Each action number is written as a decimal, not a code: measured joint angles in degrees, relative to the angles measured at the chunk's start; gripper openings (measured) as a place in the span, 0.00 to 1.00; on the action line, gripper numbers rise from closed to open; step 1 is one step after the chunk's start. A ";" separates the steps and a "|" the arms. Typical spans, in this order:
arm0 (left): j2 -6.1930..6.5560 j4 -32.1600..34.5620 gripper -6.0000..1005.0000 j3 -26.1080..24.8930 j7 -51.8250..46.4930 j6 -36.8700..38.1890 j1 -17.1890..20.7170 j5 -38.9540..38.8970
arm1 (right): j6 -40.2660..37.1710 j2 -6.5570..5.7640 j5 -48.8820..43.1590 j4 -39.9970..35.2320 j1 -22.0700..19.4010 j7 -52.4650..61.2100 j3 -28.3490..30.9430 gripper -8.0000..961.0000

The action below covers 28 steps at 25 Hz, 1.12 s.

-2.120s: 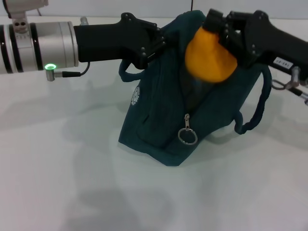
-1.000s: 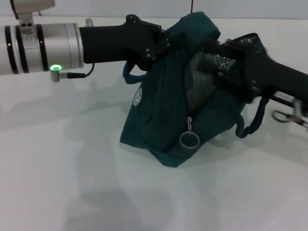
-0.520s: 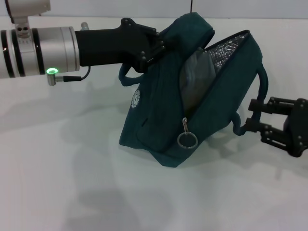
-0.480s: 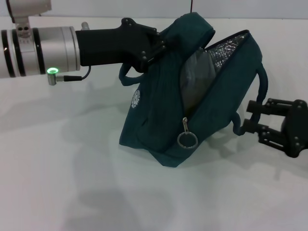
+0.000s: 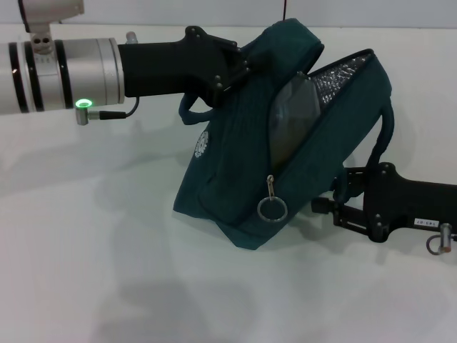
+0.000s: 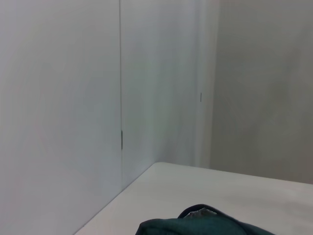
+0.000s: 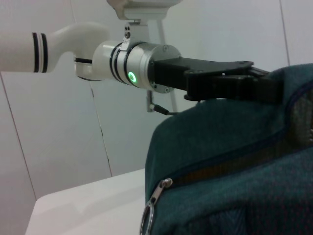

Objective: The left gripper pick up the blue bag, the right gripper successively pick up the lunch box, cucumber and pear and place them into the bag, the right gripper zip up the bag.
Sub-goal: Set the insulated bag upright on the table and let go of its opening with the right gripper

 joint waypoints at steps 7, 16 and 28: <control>0.04 -0.02 0.05 -0.42 1.63 -0.55 1.25 -0.50 | -1.80 1.18 0.65 -4.14 -5.44 -0.51 10.15 0.19; -0.01 -6.71 0.05 -0.24 16.38 2.15 3.52 -6.54 | -4.92 2.11 4.57 -5.60 -5.57 -2.10 18.17 0.09; -0.21 -21.84 0.05 -0.18 38.81 7.86 5.88 -19.55 | -3.32 0.57 3.20 -3.33 0.25 0.79 18.37 0.09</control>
